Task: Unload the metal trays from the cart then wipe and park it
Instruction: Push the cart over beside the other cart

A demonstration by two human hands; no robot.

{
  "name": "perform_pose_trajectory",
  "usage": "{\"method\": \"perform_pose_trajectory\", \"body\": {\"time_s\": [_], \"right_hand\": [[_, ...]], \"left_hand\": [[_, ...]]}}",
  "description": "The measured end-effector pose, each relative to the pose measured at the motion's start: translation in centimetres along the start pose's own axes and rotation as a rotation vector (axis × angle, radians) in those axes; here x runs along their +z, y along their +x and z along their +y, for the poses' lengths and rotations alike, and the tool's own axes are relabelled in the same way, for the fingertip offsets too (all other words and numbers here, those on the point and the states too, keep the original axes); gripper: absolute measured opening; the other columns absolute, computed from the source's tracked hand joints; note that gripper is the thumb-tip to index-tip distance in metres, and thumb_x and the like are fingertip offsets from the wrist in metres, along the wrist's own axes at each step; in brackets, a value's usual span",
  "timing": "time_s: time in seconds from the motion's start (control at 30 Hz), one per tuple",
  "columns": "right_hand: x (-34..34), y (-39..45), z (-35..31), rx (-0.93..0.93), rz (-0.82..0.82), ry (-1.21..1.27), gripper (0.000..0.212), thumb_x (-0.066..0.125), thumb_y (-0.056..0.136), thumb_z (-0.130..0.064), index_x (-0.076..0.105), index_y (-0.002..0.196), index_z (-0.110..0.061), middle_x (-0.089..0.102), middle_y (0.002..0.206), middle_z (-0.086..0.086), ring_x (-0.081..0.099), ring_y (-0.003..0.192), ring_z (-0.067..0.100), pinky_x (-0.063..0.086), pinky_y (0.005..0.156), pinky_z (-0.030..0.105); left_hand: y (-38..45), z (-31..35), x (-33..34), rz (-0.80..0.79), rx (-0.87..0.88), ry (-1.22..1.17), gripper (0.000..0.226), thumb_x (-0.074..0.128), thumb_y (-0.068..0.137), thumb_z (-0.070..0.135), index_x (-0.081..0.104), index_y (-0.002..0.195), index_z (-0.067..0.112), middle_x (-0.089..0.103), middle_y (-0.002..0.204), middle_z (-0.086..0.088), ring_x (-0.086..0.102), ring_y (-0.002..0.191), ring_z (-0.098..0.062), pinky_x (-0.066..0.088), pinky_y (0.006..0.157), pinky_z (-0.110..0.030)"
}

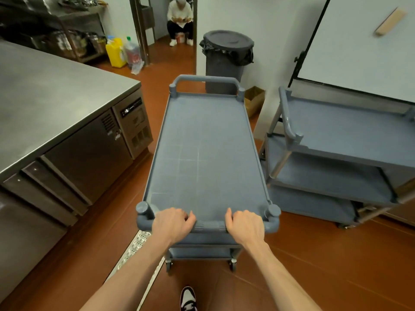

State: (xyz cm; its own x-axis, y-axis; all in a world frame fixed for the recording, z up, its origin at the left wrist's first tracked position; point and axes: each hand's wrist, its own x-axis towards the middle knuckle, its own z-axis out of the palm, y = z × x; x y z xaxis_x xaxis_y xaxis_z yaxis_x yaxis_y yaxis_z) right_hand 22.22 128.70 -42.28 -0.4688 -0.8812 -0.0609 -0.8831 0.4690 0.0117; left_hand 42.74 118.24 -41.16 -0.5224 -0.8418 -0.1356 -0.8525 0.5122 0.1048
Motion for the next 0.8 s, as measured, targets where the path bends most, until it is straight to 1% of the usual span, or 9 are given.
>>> {"method": "perform_pose_trajectory", "body": {"time_s": [0.1,0.23,0.3,0.4,0.5,0.57,0.67,0.73,0.8], "right_hand": [[-0.5,3.8,-0.3,-0.002,-0.014,-0.014,0.063,0.045,0.104,-0.047,0.072,0.062,-0.009,0.075,0.067,0.014,0.074,0.066,0.038,0.053,0.058,0.036],[-0.8,9.2,-0.4,-0.039,0.003,-0.026,0.066,0.036,0.105,-0.05,0.071,0.065,-0.012,0.075,0.07,0.011,0.075,0.071,0.035,0.048,0.059,0.035],[-1.2,11.4,-0.3,-0.05,-0.002,-0.024,0.066,0.034,0.106,-0.05,0.068,0.064,-0.012,0.075,0.072,0.011,0.075,0.074,0.035,0.044,0.06,0.035],[-1.2,14.7,-0.4,-0.059,-0.01,-0.007,0.067,0.031,0.106,-0.05,0.047,0.054,-0.012,0.069,0.064,0.006,0.071,0.066,0.031,0.037,0.056,0.032],[-1.5,18.1,-0.5,-0.067,-0.002,0.007,0.068,0.033,0.106,-0.05,0.041,0.05,-0.013,0.056,0.053,0.001,0.059,0.052,0.025,0.032,0.049,0.029],[-1.7,20.4,-0.4,-0.077,-0.024,0.007,0.068,0.031,0.106,-0.051,0.046,0.051,-0.014,0.057,0.054,0.0,0.06,0.052,0.022,0.039,0.05,0.028],[-1.9,24.2,-0.2,-0.084,-0.026,0.023,0.07,0.024,0.105,-0.053,0.058,0.057,-0.016,0.063,0.059,-0.002,0.068,0.059,0.019,0.056,0.058,0.029],[-2.1,27.0,0.1,-0.089,-0.022,0.017,0.069,0.025,0.105,-0.052,0.059,0.057,-0.016,0.062,0.059,-0.003,0.069,0.061,0.021,0.058,0.06,0.031],[-2.2,29.8,0.4,-0.104,-0.027,0.017,0.069,0.026,0.106,-0.052,0.06,0.058,-0.016,0.065,0.062,-0.001,0.071,0.063,0.023,0.059,0.062,0.032]], "left_hand": [[3.7,-0.4,-0.7,0.005,0.003,-0.013,0.059,0.036,0.105,0.051,0.066,0.071,0.014,0.075,0.084,-0.012,0.072,0.084,-0.033,0.055,0.075,-0.037],[8.7,-1.1,-1.4,0.01,0.001,-0.045,0.058,0.034,0.105,0.051,0.06,0.068,0.015,0.075,0.082,-0.012,0.072,0.082,-0.033,0.056,0.075,-0.036],[10.8,-1.2,-1.6,0.011,-0.005,-0.06,0.058,0.035,0.104,0.051,0.059,0.066,0.013,0.074,0.079,-0.012,0.071,0.081,-0.034,0.052,0.071,-0.036],[14.0,-1.3,-1.7,0.006,-0.024,-0.062,0.059,0.036,0.102,0.052,0.057,0.064,0.012,0.068,0.07,-0.011,0.07,0.077,-0.035,0.042,0.063,-0.036],[17.1,-1.7,-2.0,0.002,-0.037,-0.068,0.062,0.033,0.1,0.054,0.053,0.061,0.011,0.053,0.057,-0.004,0.063,0.066,-0.031,0.036,0.059,-0.035],[19.3,-1.7,-2.2,-0.011,-0.042,-0.065,0.062,0.033,0.1,0.054,0.056,0.062,0.012,0.051,0.057,-0.003,0.06,0.064,-0.03,0.035,0.059,-0.034],[22.6,-1.5,-2.6,-0.01,-0.065,-0.08,0.062,0.034,0.1,0.055,0.057,0.062,0.011,0.053,0.058,-0.004,0.06,0.065,-0.03,0.034,0.059,-0.034],[25.1,-1.3,-3.0,-0.016,-0.084,-0.087,0.061,0.035,0.101,0.055,0.057,0.064,0.011,0.063,0.066,-0.009,0.066,0.071,-0.032,0.036,0.06,-0.035],[27.6,-1.2,-3.3,-0.022,-0.105,-0.092,0.061,0.036,0.102,0.054,0.058,0.065,0.011,0.07,0.073,-0.011,0.07,0.076,-0.033,0.043,0.063,-0.036]]}}
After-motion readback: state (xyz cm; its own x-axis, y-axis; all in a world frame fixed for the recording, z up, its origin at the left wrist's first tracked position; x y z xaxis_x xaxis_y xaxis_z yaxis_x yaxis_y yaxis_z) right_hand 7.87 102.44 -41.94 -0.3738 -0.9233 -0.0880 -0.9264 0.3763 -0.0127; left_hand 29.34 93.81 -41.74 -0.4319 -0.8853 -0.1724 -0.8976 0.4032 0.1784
